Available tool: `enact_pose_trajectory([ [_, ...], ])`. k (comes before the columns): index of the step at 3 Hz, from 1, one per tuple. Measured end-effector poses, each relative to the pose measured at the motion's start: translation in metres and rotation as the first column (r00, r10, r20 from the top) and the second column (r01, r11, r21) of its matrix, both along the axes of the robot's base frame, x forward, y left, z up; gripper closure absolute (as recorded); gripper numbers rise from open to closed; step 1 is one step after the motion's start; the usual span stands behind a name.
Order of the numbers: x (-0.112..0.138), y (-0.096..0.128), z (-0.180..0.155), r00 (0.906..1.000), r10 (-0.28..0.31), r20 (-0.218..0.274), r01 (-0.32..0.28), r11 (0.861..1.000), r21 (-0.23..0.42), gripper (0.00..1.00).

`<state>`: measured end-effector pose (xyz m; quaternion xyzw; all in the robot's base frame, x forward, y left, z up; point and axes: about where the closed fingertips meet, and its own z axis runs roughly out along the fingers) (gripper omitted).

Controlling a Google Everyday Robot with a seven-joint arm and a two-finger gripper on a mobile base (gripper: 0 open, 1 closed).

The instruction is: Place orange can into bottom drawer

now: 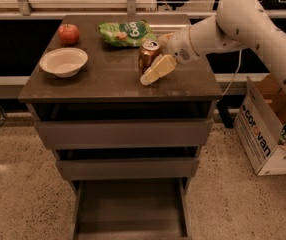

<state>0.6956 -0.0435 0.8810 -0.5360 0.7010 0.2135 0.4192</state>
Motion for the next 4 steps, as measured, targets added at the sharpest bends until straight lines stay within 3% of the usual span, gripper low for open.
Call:
enact_pose_trajectory([
  [1, 0.0044, 0.0081, -0.0099, 0.9995, 0.006, -0.030, -0.006, 1.000, 0.008, 0.02],
  [3, 0.0057, 0.0110, -0.0127, 0.9993, 0.026, -0.025, -0.025, 0.998, 0.065, 0.47],
  [4, 0.0032, 0.0073, -0.0054, 0.9986, 0.042, 0.032, -0.044, 0.994, 0.095, 0.72],
])
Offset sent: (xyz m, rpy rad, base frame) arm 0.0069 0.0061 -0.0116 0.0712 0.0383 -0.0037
